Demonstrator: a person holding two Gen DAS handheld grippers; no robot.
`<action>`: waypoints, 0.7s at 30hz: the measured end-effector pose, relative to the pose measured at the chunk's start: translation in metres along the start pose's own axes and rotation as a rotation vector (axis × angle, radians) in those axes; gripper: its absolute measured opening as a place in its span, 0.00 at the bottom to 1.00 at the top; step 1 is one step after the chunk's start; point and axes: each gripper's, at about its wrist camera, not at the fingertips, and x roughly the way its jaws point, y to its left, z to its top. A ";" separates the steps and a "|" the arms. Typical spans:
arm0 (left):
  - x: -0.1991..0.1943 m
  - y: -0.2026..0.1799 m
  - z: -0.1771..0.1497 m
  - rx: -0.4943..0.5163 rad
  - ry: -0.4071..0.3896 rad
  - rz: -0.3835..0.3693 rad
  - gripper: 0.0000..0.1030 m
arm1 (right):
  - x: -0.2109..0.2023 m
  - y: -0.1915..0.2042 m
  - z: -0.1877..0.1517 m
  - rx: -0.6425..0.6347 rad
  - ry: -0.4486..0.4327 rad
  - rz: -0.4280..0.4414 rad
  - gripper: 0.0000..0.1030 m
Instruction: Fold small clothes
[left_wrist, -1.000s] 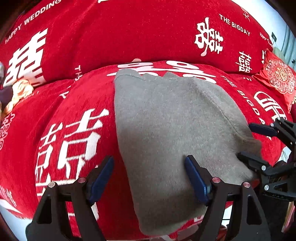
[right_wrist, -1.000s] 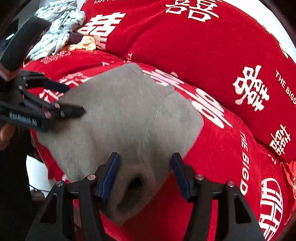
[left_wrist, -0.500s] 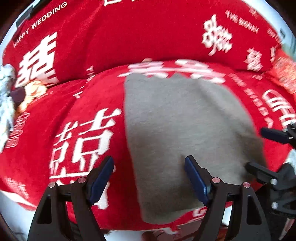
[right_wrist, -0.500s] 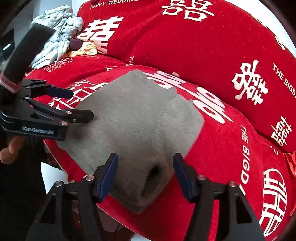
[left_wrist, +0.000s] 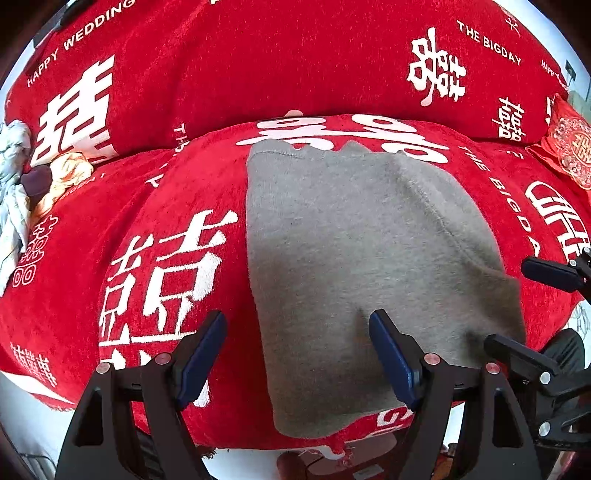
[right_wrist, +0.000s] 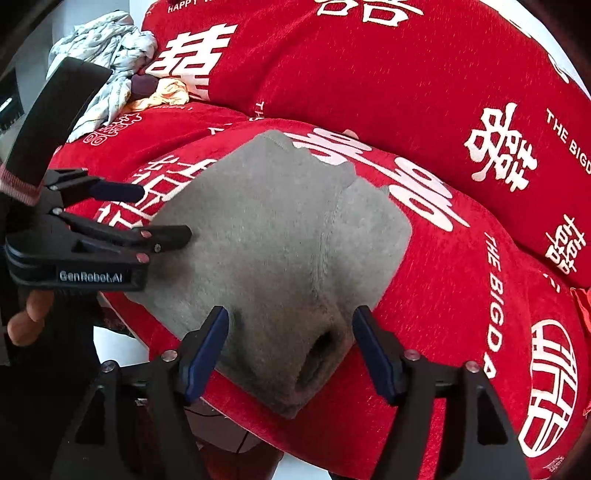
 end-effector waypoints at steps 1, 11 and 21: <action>-0.001 -0.001 0.001 0.003 0.000 0.000 0.78 | -0.001 0.000 0.002 0.002 0.001 0.001 0.72; -0.012 -0.004 0.000 -0.054 -0.030 0.008 0.78 | 0.000 -0.004 0.004 0.020 0.015 -0.016 0.72; -0.002 -0.011 -0.004 -0.035 0.030 0.030 0.78 | -0.002 -0.006 0.007 0.031 0.009 -0.021 0.72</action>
